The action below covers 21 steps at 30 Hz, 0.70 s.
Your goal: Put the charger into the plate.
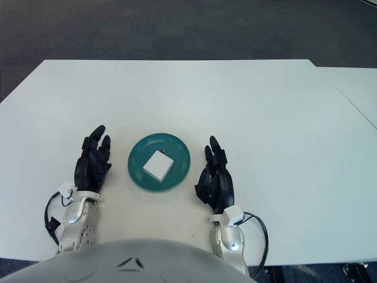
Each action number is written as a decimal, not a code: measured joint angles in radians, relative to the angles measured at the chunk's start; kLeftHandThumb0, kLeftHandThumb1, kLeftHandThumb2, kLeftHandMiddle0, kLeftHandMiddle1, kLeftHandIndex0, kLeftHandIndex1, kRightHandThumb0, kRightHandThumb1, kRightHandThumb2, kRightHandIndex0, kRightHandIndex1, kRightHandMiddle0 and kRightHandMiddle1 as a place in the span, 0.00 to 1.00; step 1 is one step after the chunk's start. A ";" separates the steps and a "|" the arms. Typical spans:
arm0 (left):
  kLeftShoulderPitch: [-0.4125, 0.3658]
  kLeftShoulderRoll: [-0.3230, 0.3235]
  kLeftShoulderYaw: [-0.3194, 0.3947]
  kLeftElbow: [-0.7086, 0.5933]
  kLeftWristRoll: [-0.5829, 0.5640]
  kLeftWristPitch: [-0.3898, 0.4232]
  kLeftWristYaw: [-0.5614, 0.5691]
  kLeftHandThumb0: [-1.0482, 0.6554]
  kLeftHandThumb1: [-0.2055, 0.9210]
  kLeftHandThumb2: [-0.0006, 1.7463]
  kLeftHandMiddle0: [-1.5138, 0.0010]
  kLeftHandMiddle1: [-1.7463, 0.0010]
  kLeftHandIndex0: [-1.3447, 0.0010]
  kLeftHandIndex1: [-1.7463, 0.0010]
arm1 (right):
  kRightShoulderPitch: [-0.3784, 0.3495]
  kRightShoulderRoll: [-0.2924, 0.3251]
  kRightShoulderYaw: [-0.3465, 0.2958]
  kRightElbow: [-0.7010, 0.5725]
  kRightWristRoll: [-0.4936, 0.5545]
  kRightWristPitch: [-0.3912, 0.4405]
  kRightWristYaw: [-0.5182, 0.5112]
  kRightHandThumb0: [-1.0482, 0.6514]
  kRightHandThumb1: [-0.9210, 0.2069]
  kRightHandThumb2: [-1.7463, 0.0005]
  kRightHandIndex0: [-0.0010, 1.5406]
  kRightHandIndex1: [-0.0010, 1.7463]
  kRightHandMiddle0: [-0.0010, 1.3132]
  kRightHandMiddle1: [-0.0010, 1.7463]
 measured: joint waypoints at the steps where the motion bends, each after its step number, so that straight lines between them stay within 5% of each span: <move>1: 0.003 -0.001 -0.001 -0.003 -0.001 0.001 -0.001 0.00 1.00 0.49 0.83 0.99 0.99 0.58 | -0.011 -0.004 -0.008 0.007 0.004 0.001 0.006 0.07 0.00 0.49 0.09 0.00 0.00 0.16; 14: 0.060 -0.016 -0.036 -0.042 -0.042 -0.004 -0.026 0.01 1.00 0.46 0.83 0.99 1.00 0.66 | -0.059 -0.025 -0.037 0.036 -0.004 0.011 0.021 0.08 0.00 0.47 0.05 0.00 0.00 0.13; 21: 0.057 -0.016 -0.040 0.007 -0.047 -0.072 -0.029 0.03 1.00 0.45 0.85 1.00 1.00 0.72 | -0.085 -0.012 -0.020 0.001 -0.072 0.129 -0.036 0.10 0.00 0.46 0.05 0.00 0.00 0.16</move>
